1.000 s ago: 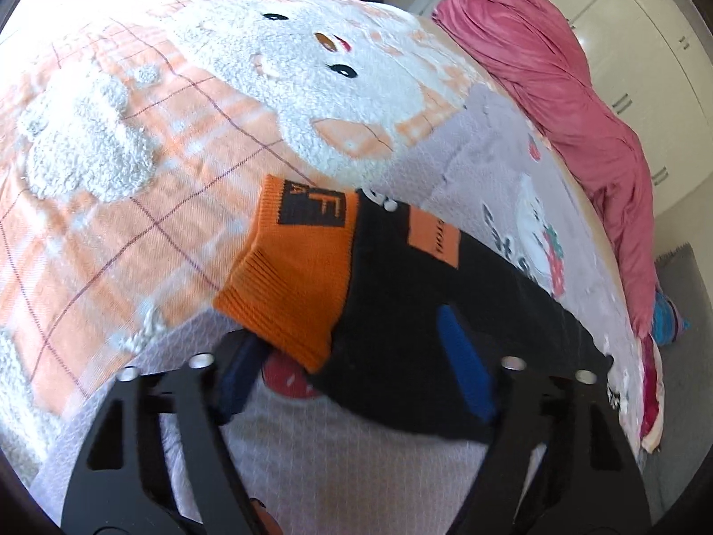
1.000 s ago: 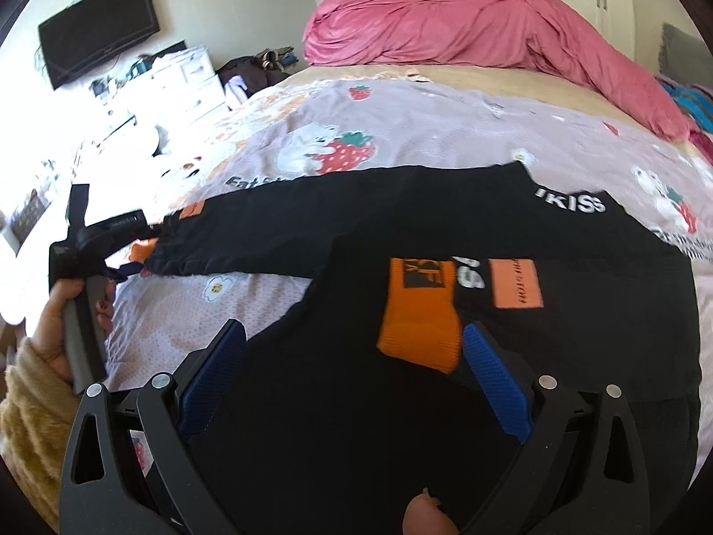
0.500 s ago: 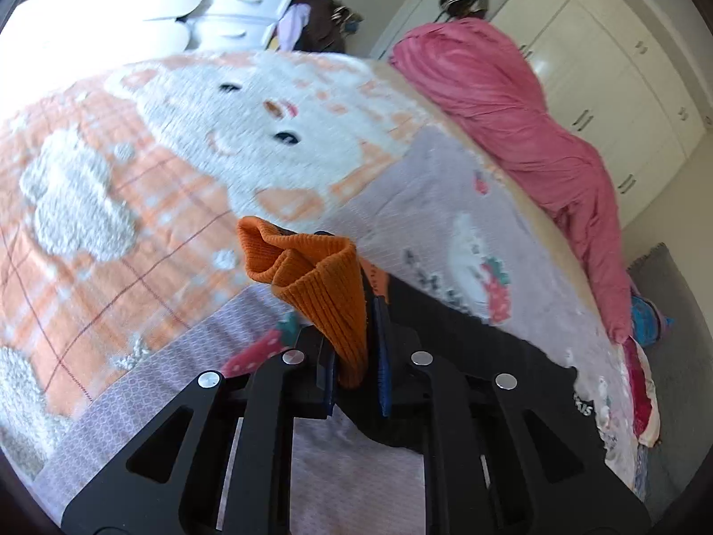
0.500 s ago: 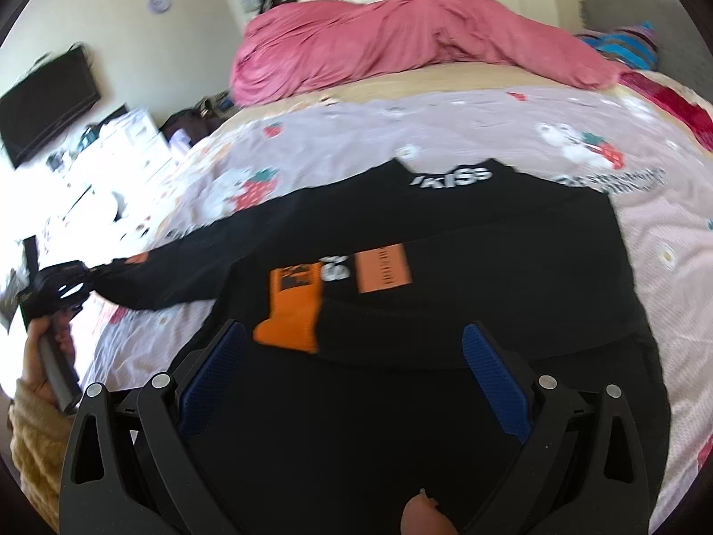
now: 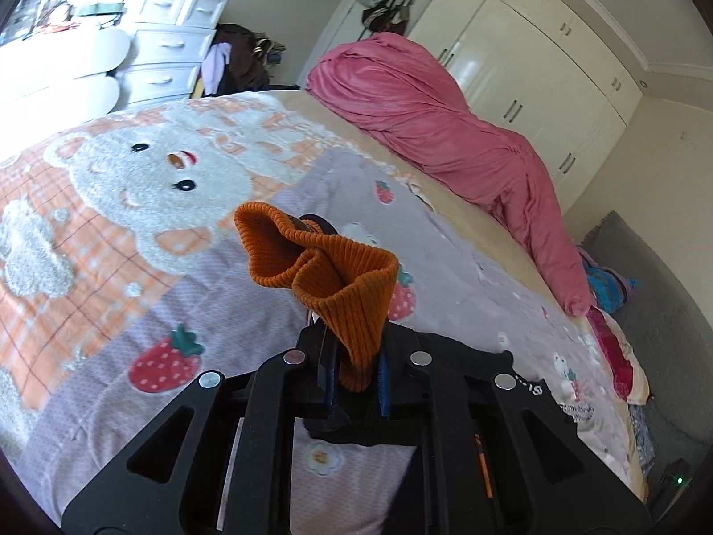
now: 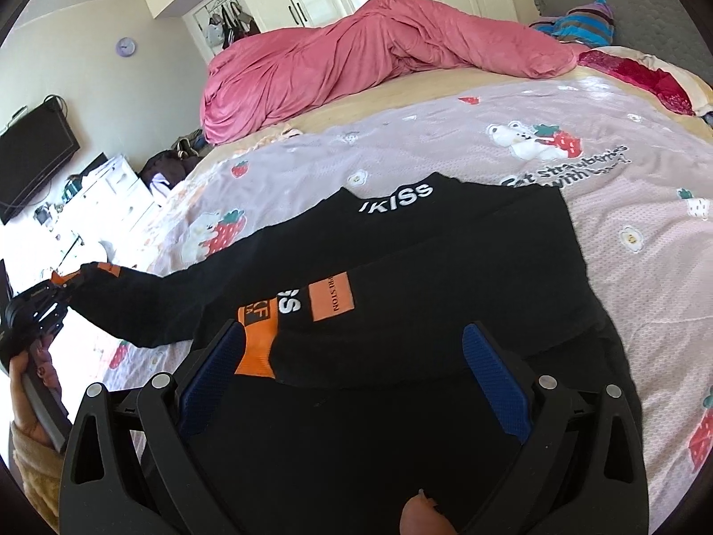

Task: Fold small clothes
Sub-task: 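Lift the held sleeve and carry it across the shirt body with the left gripper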

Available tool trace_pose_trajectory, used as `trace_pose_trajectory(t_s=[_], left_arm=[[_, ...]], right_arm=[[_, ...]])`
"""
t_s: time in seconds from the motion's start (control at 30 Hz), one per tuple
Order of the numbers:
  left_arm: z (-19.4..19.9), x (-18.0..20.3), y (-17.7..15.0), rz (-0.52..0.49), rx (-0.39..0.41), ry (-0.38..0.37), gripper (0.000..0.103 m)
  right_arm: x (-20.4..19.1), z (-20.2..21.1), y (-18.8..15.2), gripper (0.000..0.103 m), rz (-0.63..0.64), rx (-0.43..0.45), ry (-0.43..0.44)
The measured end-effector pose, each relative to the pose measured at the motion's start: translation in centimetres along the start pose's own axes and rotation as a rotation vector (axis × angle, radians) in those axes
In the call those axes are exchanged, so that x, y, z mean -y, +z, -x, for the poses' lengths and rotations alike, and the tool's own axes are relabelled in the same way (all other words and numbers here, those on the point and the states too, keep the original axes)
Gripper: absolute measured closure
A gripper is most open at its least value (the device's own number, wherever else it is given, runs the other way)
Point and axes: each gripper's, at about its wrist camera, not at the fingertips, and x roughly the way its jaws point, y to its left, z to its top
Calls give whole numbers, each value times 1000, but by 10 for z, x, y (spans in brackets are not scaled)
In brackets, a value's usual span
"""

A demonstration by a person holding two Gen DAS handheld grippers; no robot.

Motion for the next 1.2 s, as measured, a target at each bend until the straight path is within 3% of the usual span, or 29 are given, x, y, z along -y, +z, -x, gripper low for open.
trace_pose_trajectory(t_s=[0.77, 1.2], left_arm=[[-38, 151, -82, -289, -215, -278, 97], [-52, 209, -115, -431, -290, -363, 97]], right_arm=[[67, 40, 3, 6, -142, 101, -99], [124, 66, -6, 6, -268, 156, -203]])
